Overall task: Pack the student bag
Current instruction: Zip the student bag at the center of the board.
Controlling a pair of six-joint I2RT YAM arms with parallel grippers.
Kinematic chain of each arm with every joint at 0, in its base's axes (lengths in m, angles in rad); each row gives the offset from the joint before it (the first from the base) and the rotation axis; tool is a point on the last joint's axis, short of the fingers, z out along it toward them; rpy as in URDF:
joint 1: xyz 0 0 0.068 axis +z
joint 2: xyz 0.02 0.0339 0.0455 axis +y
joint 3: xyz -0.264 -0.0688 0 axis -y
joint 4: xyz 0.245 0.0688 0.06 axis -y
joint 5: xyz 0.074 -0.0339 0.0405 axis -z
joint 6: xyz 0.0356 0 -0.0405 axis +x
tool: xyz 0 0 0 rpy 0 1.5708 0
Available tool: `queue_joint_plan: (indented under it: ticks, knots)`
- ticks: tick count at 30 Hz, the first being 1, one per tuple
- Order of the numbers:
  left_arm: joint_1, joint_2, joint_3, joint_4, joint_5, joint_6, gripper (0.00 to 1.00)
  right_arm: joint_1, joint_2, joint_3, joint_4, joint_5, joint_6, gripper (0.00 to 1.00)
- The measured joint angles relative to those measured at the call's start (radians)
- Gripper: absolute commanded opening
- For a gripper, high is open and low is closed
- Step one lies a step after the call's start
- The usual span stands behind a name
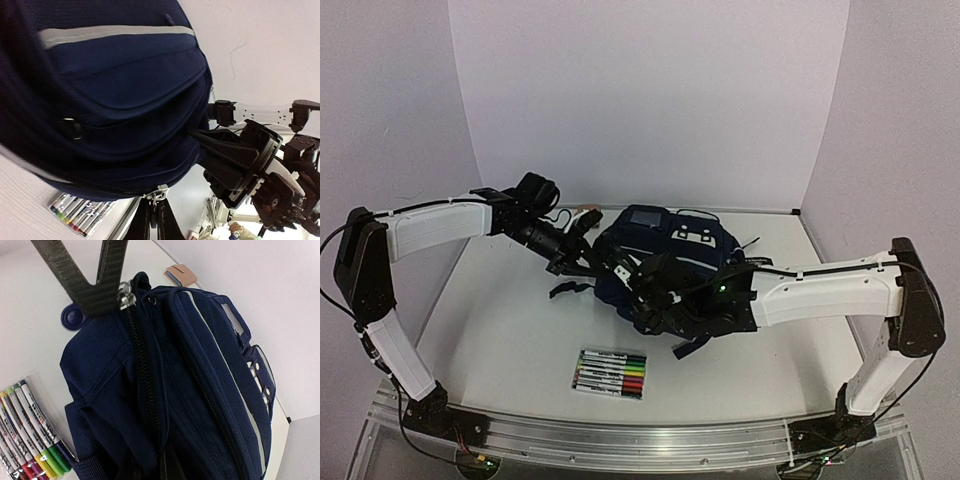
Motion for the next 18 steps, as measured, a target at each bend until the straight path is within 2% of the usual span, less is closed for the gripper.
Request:
queue_joint_plan:
  ticks: [11, 18]
  knots:
    - [0.117, 0.015, 0.000, -0.036, -0.117, 0.017, 0.00, -0.001, -0.071, -0.037, -0.004, 0.011, 0.073, 0.00]
    - [0.146, 0.129, 0.001, 0.053, -0.217, 0.003, 0.00, -0.003, -0.133, -0.065, -0.050, -0.020, 0.107, 0.00]
